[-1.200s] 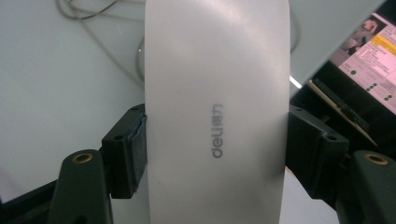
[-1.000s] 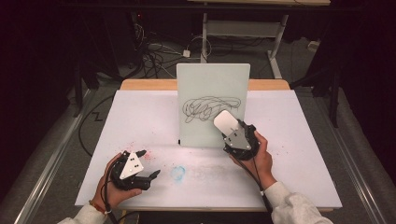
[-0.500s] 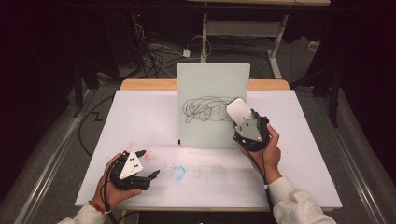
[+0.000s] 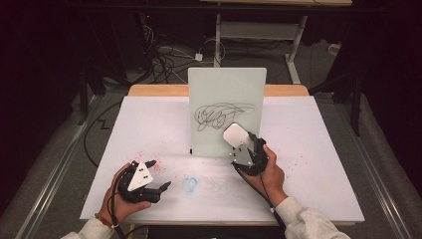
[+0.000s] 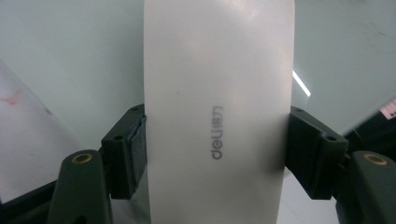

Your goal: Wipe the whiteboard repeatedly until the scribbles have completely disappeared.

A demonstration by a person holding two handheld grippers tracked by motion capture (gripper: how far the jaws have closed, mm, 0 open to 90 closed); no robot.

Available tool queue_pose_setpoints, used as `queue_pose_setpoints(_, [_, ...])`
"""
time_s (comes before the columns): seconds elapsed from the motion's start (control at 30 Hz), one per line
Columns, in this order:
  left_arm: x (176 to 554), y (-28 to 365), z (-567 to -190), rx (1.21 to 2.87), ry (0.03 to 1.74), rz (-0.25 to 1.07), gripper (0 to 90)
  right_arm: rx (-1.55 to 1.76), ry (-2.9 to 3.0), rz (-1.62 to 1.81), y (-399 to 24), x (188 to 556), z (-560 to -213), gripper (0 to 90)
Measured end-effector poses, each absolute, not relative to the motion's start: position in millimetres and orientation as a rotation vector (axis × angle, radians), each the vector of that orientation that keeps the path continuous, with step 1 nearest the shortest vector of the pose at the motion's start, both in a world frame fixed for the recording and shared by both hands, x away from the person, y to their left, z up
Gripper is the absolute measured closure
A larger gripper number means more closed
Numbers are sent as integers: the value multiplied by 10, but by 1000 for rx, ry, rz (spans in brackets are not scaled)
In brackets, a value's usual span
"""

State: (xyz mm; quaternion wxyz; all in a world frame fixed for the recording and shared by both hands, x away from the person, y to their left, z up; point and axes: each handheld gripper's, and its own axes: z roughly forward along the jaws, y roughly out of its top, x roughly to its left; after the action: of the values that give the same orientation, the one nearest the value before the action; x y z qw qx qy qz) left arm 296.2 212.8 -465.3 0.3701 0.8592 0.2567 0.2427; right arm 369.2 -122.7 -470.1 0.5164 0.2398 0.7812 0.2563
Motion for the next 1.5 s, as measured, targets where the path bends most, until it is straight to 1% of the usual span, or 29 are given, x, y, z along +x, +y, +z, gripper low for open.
queue_pose_setpoints(0.13, [2957,2128,-4651,2204,656,624,184,558,1888,605,-1191,3682,-4723,311])
queue_pose_setpoints(0.27, [2955,2132,-4648,2204,656,626,184,553,1903,622,-1230,3706,-4667,311])
queue_pose_setpoints(0.4, [2958,2136,-4654,2204,659,622,184,615,1839,673,-1341,3779,-4501,311])
queue_pose_setpoints(0.63, [2963,2130,-4664,2207,656,613,184,809,1696,784,-1723,3950,-4113,311])
queue_pose_setpoints(0.73, [2967,2119,-4667,2210,655,612,184,831,1687,796,-1772,3973,-4065,311])
queue_pose_setpoints(0.93, [2972,2107,-4672,2215,655,612,185,809,1708,780,-1680,3951,-4111,311])
queue_pose_setpoints(1.23, [2968,2113,-4666,2206,657,609,185,693,1793,702,-1294,3821,-4415,311])
queue_pose_setpoints(1.5, [2967,2112,-4667,2208,655,609,185,688,1822,702,-1145,3767,-4542,311])
